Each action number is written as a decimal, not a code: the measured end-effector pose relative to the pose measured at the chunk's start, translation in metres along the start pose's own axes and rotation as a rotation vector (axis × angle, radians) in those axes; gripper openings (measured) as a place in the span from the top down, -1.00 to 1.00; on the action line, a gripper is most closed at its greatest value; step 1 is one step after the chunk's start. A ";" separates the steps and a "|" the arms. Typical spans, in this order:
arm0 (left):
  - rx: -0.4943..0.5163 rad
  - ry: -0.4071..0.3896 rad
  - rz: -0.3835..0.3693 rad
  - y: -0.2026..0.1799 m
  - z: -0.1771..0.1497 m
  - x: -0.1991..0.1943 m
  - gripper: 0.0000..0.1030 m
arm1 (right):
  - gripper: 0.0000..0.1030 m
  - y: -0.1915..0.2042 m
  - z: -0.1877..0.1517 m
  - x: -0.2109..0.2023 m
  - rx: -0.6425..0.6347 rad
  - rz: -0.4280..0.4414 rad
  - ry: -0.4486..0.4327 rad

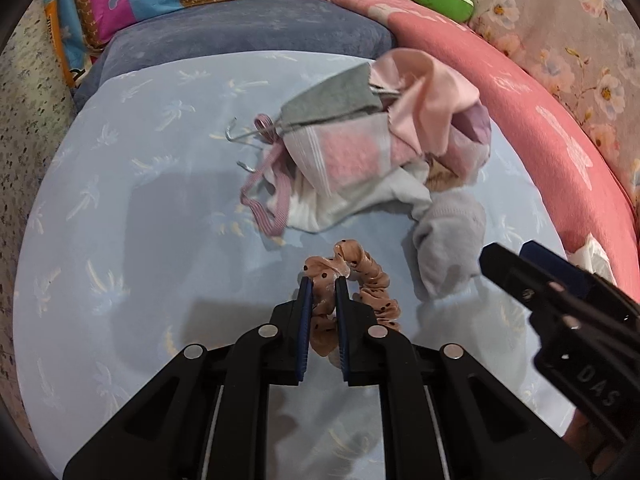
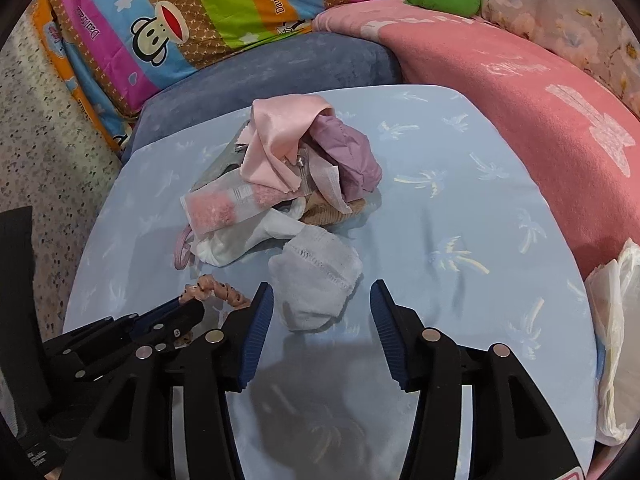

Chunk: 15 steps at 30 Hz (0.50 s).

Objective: Collect trash
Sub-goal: 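Grasp the tan scrunchie with the left tool while the right tool grasps the grey sock, then lift the tan scrunchie and grey sock and carry both toward the white bin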

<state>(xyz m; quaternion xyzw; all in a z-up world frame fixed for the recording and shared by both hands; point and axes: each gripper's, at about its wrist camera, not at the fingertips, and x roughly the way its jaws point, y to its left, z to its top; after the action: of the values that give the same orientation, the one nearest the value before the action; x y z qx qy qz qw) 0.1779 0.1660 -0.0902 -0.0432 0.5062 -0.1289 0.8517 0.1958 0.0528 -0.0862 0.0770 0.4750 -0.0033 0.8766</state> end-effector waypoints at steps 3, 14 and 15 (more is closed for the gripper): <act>-0.007 -0.004 0.002 0.002 0.005 0.002 0.77 | -0.07 0.002 0.002 0.011 0.008 0.001 0.012; 0.015 -0.013 0.003 -0.004 0.011 -0.002 0.77 | 0.66 -0.005 -0.006 0.031 0.055 0.043 0.062; 0.018 -0.016 0.000 -0.006 0.012 -0.004 0.77 | 0.67 -0.005 -0.007 0.028 0.056 0.043 0.056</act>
<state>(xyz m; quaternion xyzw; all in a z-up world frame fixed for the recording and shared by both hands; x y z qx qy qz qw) 0.1852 0.1611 -0.0800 -0.0366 0.4980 -0.1331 0.8561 0.2047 0.0504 -0.1137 0.1117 0.4974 0.0044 0.8603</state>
